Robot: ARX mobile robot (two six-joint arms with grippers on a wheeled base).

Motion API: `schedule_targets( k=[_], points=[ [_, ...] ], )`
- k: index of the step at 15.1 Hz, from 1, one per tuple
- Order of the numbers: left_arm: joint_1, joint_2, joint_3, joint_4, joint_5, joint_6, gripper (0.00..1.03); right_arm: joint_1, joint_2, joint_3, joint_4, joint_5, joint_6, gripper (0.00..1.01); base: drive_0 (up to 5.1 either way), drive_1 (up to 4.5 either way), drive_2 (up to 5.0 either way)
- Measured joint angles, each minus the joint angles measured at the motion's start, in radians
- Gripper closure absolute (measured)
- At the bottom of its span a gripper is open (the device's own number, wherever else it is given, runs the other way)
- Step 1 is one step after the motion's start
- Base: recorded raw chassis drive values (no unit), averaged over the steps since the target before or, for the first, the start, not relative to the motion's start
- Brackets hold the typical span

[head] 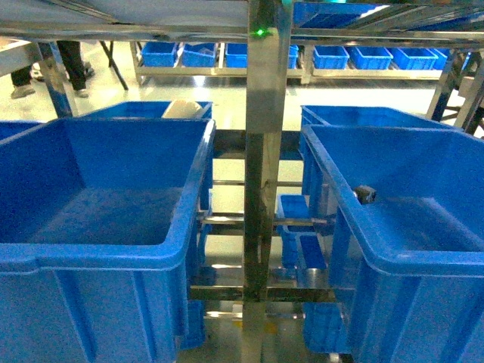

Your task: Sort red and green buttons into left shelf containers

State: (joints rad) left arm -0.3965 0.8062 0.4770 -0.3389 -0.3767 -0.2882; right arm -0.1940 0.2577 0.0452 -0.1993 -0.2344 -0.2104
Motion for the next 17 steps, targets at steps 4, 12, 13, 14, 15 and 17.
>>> schedule_targets(
  k=[4,12,13,14,15,17],
  points=[
    [0.000,0.001,0.000,0.000,0.000,0.000,0.77,0.018,-0.052,0.003,-0.007,0.002,0.000,0.03,0.0,0.00,0.0],
    [0.256,0.758,0.428,0.133,0.284,0.213,0.77,0.016,-0.037,0.004,-0.014,0.014,0.000,0.03,0.0,0.00,0.0],
    [0.264,0.778,0.429,0.146,0.283,0.222,0.77,0.016,-0.037,0.004,-0.014,0.014,0.000,0.03,0.0,0.00,0.0],
    [0.281,0.812,0.443,0.141,0.293,0.235,0.77,0.016,-0.037,0.004,-0.014,0.014,0.000,0.03,0.0,0.00,0.0],
    [0.287,0.820,0.446,0.142,0.296,0.239,0.77,0.016,-0.037,0.004,-0.014,0.014,0.000,0.03,0.0,0.00,0.0],
    [0.293,0.829,0.451,0.142,0.296,0.244,0.77,0.016,-0.037,0.004,-0.014,0.014,0.000,0.03,0.0,0.00,0.0]
  ],
)
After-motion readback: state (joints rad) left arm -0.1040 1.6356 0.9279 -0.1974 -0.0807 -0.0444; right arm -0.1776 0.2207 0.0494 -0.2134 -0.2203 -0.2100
